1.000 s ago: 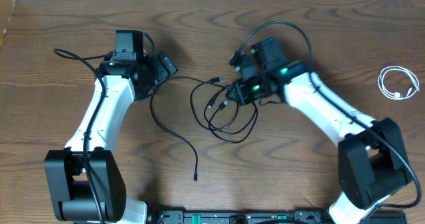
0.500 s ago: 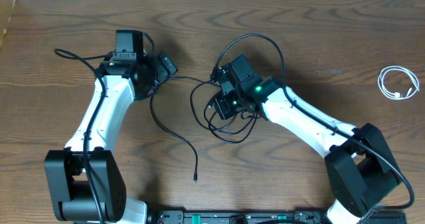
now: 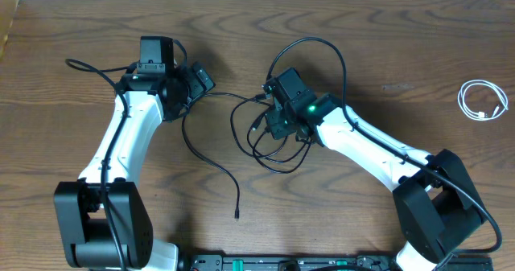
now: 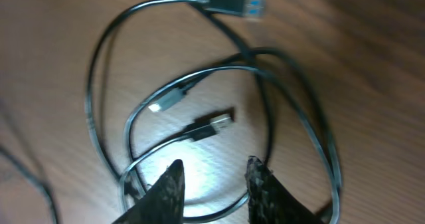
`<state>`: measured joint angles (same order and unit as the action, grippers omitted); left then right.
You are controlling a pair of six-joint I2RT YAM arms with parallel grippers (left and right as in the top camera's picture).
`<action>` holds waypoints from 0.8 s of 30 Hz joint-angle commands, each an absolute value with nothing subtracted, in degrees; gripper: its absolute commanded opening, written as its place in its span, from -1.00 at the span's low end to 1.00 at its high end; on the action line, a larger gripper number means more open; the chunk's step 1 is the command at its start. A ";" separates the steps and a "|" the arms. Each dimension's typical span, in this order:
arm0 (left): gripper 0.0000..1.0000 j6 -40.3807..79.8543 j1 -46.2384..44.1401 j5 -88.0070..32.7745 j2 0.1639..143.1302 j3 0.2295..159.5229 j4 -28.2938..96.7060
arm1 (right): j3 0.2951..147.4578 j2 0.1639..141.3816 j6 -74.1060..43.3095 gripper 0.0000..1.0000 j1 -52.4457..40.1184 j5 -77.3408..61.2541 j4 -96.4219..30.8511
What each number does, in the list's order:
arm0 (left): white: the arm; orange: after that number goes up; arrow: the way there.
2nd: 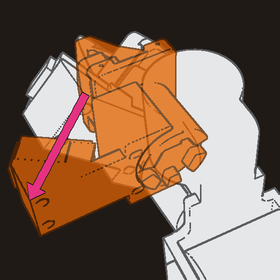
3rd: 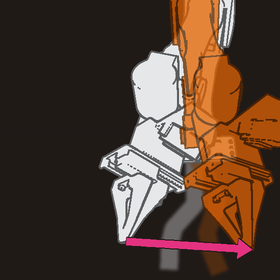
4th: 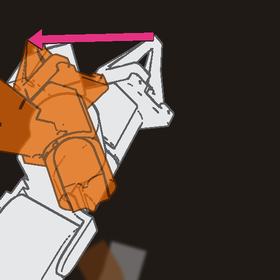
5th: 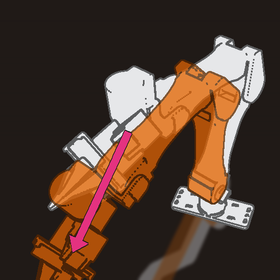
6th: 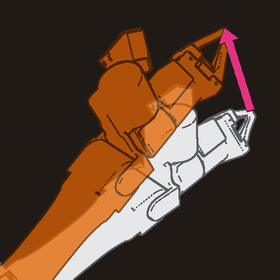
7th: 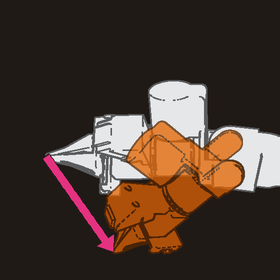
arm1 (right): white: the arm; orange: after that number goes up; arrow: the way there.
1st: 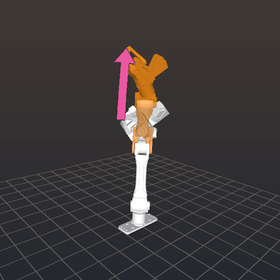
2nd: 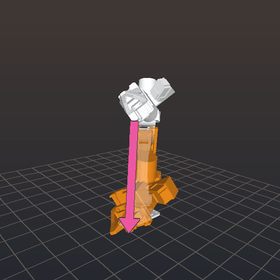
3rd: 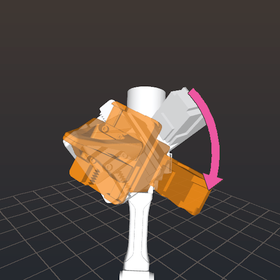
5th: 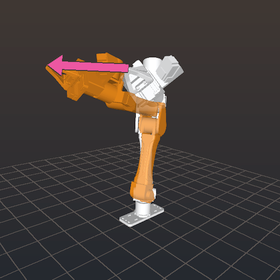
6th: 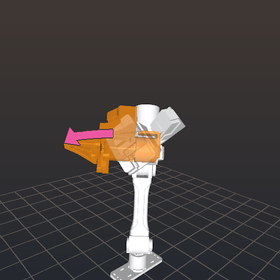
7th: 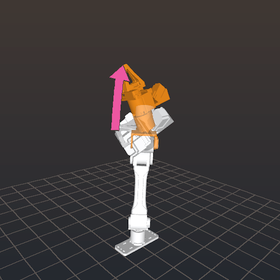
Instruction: Untangle cables
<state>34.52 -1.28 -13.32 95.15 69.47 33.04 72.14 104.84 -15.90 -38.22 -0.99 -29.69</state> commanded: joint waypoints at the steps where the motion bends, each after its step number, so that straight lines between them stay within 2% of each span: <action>1: 0.96 34.17 -1.08 -12.56 95.46 68.69 33.19 | 71.44 104.84 -16.73 -0.41 -38.30 6.90 -30.22; 7: 0.96 34.17 -1.08 -12.56 95.46 68.69 33.17 | 71.44 106.10 -16.71 -0.35 -37.45 10.15 -31.16; 14: 0.96 34.17 -1.08 -12.56 95.46 68.69 33.17 | 71.44 106.52 -16.73 -0.16 -37.06 10.22 -36.91; 24: 0.95 34.17 -1.08 -12.56 95.46 68.69 33.17 | 71.37 107.63 -19.77 -0.20 -37.04 12.60 -42.02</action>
